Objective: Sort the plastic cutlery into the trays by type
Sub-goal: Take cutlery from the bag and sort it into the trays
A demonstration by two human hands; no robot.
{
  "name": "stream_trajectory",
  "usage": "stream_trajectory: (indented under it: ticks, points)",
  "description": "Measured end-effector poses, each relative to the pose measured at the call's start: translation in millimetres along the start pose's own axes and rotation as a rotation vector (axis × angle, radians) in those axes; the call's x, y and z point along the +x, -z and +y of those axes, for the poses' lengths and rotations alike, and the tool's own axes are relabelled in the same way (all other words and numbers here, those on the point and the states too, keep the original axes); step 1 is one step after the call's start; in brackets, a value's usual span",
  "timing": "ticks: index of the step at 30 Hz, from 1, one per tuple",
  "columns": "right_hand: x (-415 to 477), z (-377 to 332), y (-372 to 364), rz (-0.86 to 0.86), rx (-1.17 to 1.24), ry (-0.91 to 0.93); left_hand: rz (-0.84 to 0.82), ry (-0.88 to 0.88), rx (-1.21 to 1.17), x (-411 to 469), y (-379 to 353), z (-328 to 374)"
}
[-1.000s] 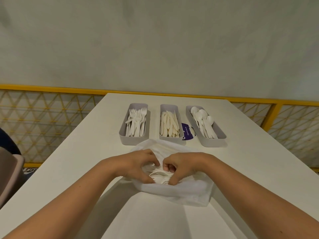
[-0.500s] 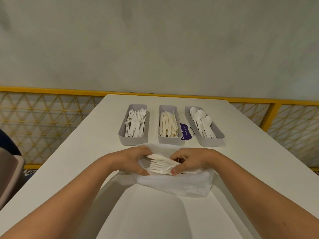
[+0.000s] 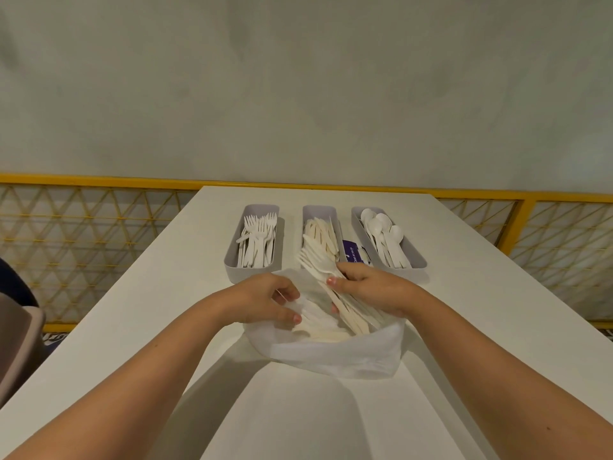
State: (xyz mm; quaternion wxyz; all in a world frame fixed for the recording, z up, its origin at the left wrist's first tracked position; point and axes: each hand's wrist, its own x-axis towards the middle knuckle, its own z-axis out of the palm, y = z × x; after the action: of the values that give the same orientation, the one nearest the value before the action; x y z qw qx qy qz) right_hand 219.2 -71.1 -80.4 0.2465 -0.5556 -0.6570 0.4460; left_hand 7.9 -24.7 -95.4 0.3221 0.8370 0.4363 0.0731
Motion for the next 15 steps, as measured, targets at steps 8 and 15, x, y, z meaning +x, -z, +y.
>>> stream_trajectory:
  ticks: [8,15]
  points:
    - [10,-4,2,0.149,0.476,0.043,-0.078,0.004,0.025,0,1,11]
    - [18,-15,0,0.206,0.803,0.098,0.264,-0.057,-0.320,5,2,48]
